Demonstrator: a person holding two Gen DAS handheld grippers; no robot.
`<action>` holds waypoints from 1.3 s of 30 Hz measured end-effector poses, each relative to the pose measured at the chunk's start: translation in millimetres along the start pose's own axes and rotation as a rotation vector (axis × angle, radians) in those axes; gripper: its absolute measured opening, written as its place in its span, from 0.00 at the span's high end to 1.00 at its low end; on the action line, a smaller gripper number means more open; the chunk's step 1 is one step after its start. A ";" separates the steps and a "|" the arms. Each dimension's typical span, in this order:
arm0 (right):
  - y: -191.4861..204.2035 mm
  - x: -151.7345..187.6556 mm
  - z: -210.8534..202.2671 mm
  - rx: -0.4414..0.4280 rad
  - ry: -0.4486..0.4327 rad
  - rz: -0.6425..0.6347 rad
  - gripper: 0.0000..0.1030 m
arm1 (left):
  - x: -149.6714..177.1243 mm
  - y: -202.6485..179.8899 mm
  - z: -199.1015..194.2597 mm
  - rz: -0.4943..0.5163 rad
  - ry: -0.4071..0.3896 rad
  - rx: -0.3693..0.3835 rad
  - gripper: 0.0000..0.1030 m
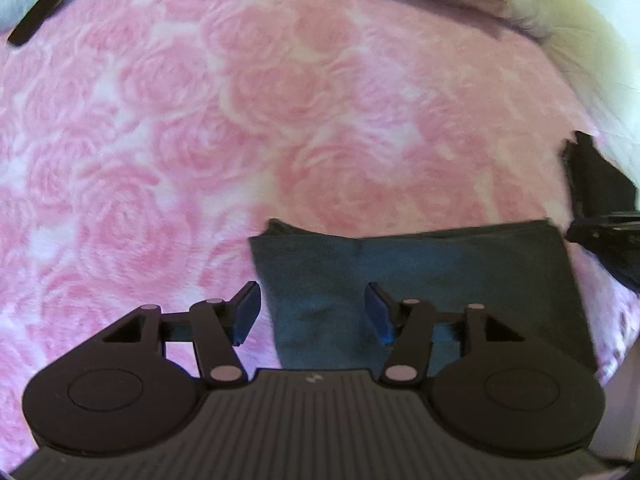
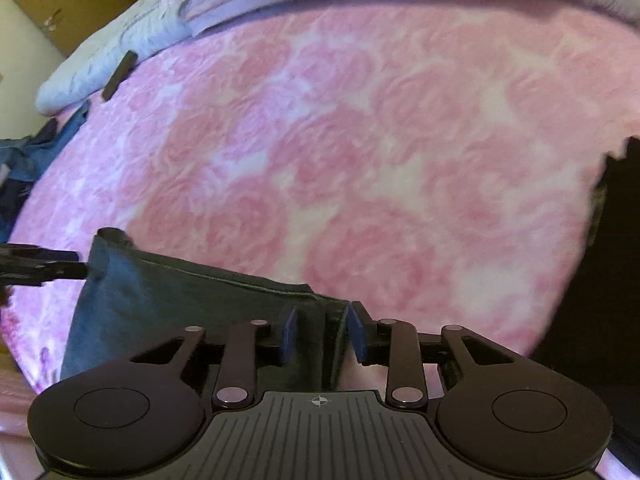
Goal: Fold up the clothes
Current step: 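Grasp the edge of the folded jeans with both grippers, then lift the folded jeans off the bed with both grippers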
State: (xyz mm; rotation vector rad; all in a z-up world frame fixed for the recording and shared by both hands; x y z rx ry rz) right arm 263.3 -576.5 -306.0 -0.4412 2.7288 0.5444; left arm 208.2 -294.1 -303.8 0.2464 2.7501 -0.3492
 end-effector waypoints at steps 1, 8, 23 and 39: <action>8.1 4.3 -3.1 -0.012 0.003 -0.014 0.69 | 4.8 -8.3 -3.1 0.013 0.003 0.029 0.49; 30.5 35.9 23.6 0.038 0.068 -0.143 0.70 | 39.9 -38.5 40.7 0.129 0.077 0.088 0.49; 56.6 95.2 -18.8 0.025 0.045 -0.074 0.71 | 111.5 -54.1 -28.4 0.253 0.031 0.168 0.50; 118.6 176.6 -39.0 0.266 -0.051 -0.415 0.20 | 182.2 -75.7 -66.4 0.828 -0.131 0.044 0.45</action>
Point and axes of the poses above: each gripper's, at about its wrist camera, not at the fingertips, and z roughly the way its jaws point, y to its left, x to its underside, the point moved 10 cm from there along z, roughly the way its jaws point, and after that the axes turned 1 degree about z, right-handed, at the moved point
